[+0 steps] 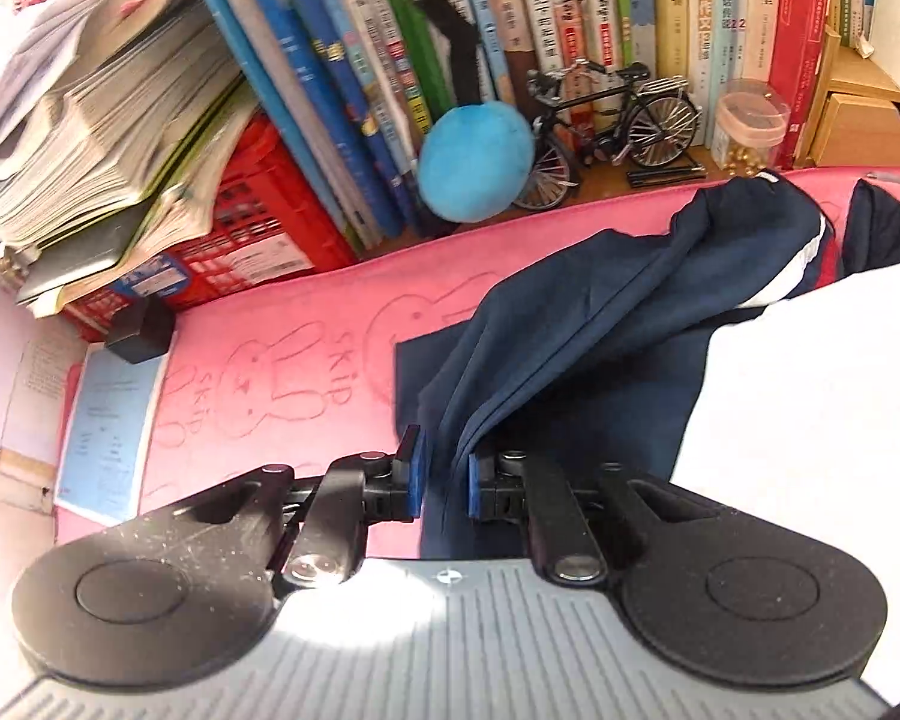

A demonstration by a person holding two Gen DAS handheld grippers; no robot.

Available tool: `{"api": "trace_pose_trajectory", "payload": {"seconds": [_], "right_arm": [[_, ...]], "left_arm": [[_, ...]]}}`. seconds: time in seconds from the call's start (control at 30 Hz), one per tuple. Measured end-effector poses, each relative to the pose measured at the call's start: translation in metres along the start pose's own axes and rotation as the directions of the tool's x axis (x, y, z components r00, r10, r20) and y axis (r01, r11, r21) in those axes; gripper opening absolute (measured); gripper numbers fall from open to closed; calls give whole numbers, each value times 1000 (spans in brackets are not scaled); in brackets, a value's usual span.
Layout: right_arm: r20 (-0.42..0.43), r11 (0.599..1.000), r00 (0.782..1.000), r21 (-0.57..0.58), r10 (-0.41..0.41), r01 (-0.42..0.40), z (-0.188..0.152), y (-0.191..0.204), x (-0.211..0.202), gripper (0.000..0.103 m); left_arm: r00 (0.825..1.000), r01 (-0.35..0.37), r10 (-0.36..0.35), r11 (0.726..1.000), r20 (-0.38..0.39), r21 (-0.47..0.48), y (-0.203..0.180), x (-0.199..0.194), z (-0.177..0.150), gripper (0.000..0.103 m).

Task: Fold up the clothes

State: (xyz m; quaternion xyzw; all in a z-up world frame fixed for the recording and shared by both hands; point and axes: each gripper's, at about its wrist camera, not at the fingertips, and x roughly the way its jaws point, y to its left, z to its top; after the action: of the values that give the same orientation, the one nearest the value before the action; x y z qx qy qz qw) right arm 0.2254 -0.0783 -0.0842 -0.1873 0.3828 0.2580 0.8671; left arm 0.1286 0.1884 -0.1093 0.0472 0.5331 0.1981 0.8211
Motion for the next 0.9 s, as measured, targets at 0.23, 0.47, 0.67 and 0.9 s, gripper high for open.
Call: {"api": "trace_pose_trajectory", "payload": {"seconds": [0.23,0.47,0.67,0.9], "right_arm": [[-139,985,983,-107,123,-138,22,54,64,93],[-321,971,935,-128,152,-202,-47,74,45,44],[-347,982,926,-60,149,-180,-109,74,10,47],[-326,985,932,-11,158,-171,-113,71,7,53]], "left_arm": [[997,-32,25,996,-77,-87,36,-19,-40,15],[990,11,-28,992,-139,-124,50,-27,-73,24],[977,121,-159,962,-145,-245,63,-45,-87,25],[991,133,-133,991,36,-15,35,-81,-23,87]]}}
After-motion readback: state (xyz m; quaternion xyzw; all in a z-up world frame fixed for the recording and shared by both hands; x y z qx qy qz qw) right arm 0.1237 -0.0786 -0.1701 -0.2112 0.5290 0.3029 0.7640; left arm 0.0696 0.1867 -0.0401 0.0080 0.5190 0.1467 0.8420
